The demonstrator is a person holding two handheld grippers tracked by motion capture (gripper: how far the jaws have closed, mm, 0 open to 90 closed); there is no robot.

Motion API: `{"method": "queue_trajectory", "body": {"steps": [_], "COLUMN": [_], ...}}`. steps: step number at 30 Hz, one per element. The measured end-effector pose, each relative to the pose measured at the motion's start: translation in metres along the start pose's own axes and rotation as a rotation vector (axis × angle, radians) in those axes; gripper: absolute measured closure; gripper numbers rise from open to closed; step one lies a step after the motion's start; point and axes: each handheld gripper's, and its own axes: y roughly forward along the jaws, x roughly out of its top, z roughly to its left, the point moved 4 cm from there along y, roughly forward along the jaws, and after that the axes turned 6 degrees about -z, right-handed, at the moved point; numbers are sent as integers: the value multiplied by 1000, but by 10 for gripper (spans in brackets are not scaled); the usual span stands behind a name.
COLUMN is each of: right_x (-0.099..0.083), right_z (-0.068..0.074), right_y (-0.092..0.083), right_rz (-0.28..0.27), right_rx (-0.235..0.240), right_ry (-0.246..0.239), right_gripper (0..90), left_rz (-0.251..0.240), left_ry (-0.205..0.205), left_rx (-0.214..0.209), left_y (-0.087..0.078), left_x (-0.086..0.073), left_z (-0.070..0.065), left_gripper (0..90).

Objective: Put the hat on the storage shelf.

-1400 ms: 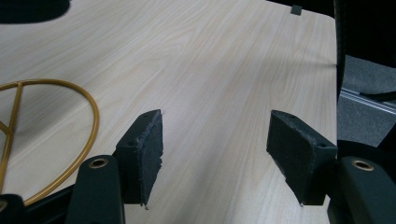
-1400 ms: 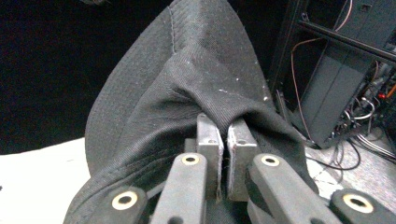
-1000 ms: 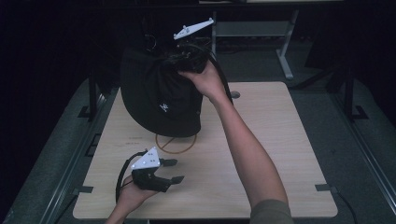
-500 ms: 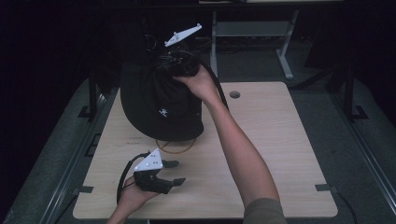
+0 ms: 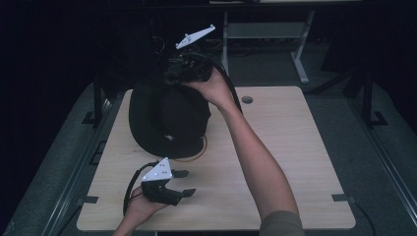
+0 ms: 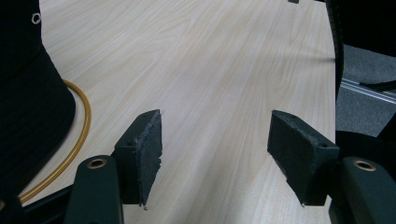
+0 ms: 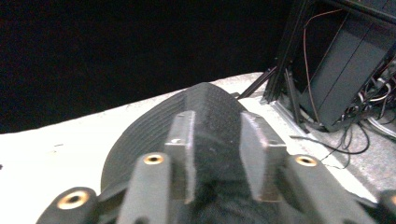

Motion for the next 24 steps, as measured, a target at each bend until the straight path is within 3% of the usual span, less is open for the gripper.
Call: {"method": "queue_trajectory", "body": {"steps": [10, 24], "right_x": [-8, -33], "right_z": [2, 0], "right_y": [-29, -68], "right_rz": [-32, -50], "right_rx": [35, 13], "right_ry": [52, 100], "right_gripper": [473, 347], "left_rz": [-5, 5], "left_ry": [-21, -39], "left_rx": [13, 23], "left_y": [-3, -3], "left_x": [-1, -3], "left_z": [4, 7], "left_gripper": [325, 288]}}
